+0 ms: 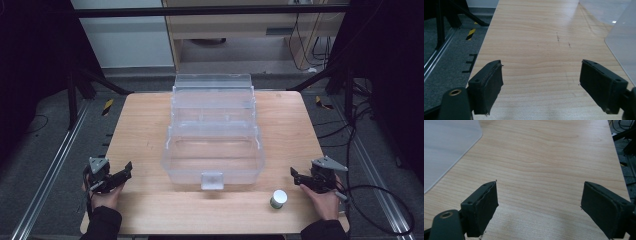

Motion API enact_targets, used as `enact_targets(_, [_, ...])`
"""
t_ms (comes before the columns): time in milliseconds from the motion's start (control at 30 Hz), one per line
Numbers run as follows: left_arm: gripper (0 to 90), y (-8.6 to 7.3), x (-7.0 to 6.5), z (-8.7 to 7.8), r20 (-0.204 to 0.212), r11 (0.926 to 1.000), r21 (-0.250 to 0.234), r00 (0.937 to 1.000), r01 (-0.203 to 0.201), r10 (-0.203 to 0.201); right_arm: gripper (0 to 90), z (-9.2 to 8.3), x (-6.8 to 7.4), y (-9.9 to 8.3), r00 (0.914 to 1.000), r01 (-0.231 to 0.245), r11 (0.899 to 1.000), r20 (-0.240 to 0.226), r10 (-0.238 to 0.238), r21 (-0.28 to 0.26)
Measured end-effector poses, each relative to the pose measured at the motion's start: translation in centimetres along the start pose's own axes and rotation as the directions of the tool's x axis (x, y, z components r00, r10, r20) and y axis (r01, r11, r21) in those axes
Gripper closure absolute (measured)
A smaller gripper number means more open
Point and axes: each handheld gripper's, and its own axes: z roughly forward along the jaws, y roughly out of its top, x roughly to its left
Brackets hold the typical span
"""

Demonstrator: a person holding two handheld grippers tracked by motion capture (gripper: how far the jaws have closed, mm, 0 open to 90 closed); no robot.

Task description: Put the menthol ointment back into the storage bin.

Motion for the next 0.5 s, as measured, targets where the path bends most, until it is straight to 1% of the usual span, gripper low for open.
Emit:
enact_targets(100, [21.3, -0.1, -0.2, -0.1, 0.01, 0.9997, -0.017, 0.9998, -0.016, 0.017, 14.5, -0.4, 0.0, 0.1, 1.0, -0.003, 1.0, -0.008, 0.002, -0.01])
enact_targets(133, [22.0, -0.1, -0.2, -0.1, 0.01, 0.9997, -0.017, 0.9998, -0.016, 0.017, 14.5, -0.4, 0.0, 0.1, 1.0, -0.003, 1.0, -0.008, 0.002, -0.01])
enact_targets(200, [22.6, -0.3, -0.2, -0.1, 0.025, 0.9994, -0.028, 0.9994, -0.022, 0.023, 14.6, -0.6, 0.0, 0.2, 1.0, 0.002, 1.0, -0.009, -0.002, -0.017])
enact_targets(233, [24.8, -0.5, -0.2, 0.0, 0.044, 0.9984, -0.04, 0.9981, -0.041, 0.043, 14.6, -0.8, 0.1, 0.4, 0.9998, 0.005, 1.0, -0.017, -0.005, -0.019])
enact_targets(267, [26.1, -0.5, -0.2, 0.0, 0.044, 0.9984, -0.04, 0.9981, -0.041, 0.043, 14.6, -0.8, 0.1, 0.4, 0.9998, 0.005, 1.0, -0.017, -0.005, -0.019])
enact_targets(300, [27.0, -0.5, -0.2, 0.1, 0.054, 0.9975, -0.047, 0.997, -0.053, 0.056, 14.6, -1.0, 0.3, 0.8, 0.999, 0.032, 0.999, -0.029, -0.033, -0.021])
enact_targets(333, [27.0, -0.6, -0.2, 0.1, 0.059, 0.9968, -0.049, 0.9961, -0.062, 0.065, 14.6, -1.0, 0.3, 0.8, 0.999, 0.032, 0.999, -0.029, -0.033, -0.021])
enact_targets(400, [27.5, -0.7, -0.2, 0.2, 0.074, 0.9967, -0.054, 0.9952, -0.06, 0.064, 14.8, -1.2, 0.6, 1.2, 0.9972, 0.062, 0.998, -0.041, -0.063, -0.034])
enact_targets(433, [27.1, -0.7, -0.2, 0.3, 0.078, 0.9967, -0.055, 0.9949, -0.06, 0.064, 15.5, -1.3, 0.7, 1.4, 0.9961, 0.069, 0.997, -0.051, -0.072, -0.044])
enact_targets(467, [26.2, -0.8, -0.3, 0.4, 0.075, 0.9966, -0.052, 0.9948, -0.065, 0.069, 16.2, -1.4, 0.8, 1.6, 0.9945, 0.074, 0.996, -0.071, -0.078, -0.048])
enact_targets(500, [25.5, -0.8, -0.4, 0.5, 0.071, 0.9964, -0.045, 0.9947, -0.071, 0.074, 17.4, -1.4, 1.0, 1.9, 0.9903, 0.105, 0.993, -0.086, -0.109, -0.054])
